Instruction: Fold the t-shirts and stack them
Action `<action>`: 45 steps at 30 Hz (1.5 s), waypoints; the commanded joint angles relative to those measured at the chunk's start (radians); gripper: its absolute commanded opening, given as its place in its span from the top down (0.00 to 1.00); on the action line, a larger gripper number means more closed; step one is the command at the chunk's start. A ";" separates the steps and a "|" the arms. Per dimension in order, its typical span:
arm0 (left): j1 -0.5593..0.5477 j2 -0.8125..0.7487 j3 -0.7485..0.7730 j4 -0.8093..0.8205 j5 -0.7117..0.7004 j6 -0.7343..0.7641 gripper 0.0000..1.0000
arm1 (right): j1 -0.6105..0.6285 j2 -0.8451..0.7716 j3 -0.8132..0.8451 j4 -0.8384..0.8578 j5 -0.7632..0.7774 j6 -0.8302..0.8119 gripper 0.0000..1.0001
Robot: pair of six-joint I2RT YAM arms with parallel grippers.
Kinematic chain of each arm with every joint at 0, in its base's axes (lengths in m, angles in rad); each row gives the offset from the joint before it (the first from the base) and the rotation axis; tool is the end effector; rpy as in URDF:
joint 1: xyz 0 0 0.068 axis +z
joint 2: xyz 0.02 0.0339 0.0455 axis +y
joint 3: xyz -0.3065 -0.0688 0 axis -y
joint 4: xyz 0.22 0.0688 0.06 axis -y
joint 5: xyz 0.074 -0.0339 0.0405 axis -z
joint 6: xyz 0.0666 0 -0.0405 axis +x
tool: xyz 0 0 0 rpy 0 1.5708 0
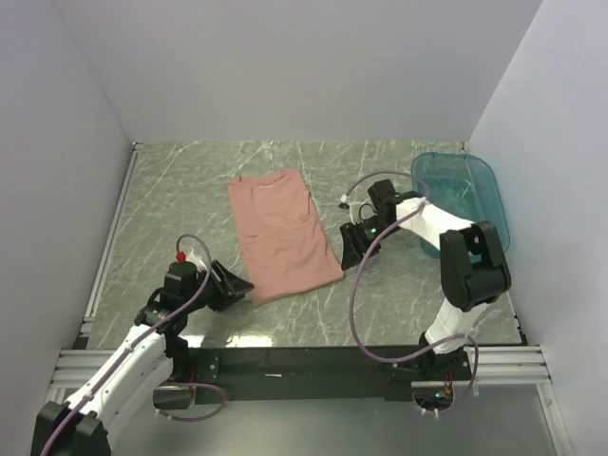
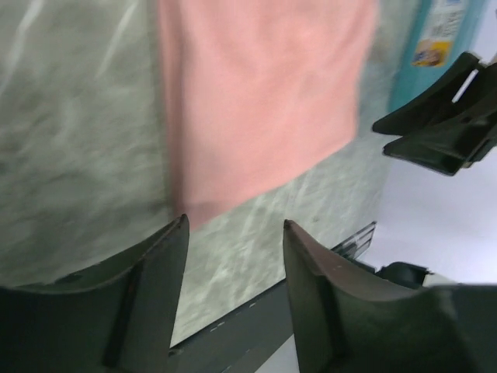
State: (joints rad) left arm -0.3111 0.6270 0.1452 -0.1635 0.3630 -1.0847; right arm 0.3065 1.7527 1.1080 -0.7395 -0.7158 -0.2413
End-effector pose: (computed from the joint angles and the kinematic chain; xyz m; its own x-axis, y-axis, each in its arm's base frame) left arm 0.0912 -0.0542 0.1626 -0.7593 -0.6241 -0.1844 -0.2464 0.5380 -0.8061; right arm 0.2827 0.1353 0.2086 -0.8276 -0.4510 -0.3342 -0.5577 0.5920 0.5818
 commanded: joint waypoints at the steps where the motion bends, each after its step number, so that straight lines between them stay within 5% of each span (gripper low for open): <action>1: -0.002 -0.047 0.111 -0.018 -0.039 0.081 0.42 | -0.027 -0.113 0.055 -0.054 -0.045 -0.128 0.46; 12: 0.000 0.148 0.585 -0.090 -0.122 0.623 0.35 | -0.026 -0.356 0.049 0.002 -0.131 -0.383 0.44; 15: 0.000 0.158 0.649 -0.080 -0.157 0.748 0.25 | -0.023 -0.462 0.009 0.058 -0.152 -0.446 0.44; 17: 0.000 0.155 0.669 -0.076 -0.215 0.802 0.10 | -0.023 -0.538 -0.026 0.113 -0.163 -0.484 0.42; 19: 0.000 0.151 0.672 -0.061 -0.245 0.828 0.01 | -0.023 -0.588 -0.059 0.147 -0.172 -0.518 0.35; 22: 0.000 0.155 0.665 -0.047 -0.188 0.896 0.01 | -0.023 -0.599 -0.076 0.125 -0.218 -0.597 0.27; 27: -0.003 0.180 0.614 -0.051 -0.061 1.026 0.01 | -0.006 -0.541 -0.073 -0.016 -0.318 -0.845 0.25; 31: -0.057 0.137 0.521 0.025 -0.076 1.074 0.01 | 0.043 -0.542 -0.095 0.012 -0.248 -0.863 0.25; 45: -0.554 0.177 0.383 0.021 -0.392 1.392 0.05 | 0.071 -0.630 -0.258 0.222 -0.113 -0.799 0.25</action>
State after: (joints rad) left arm -0.8204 0.7792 0.5358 -0.1703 0.0559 0.2295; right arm 0.3737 1.1690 0.8608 -0.5865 -0.8455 -1.0355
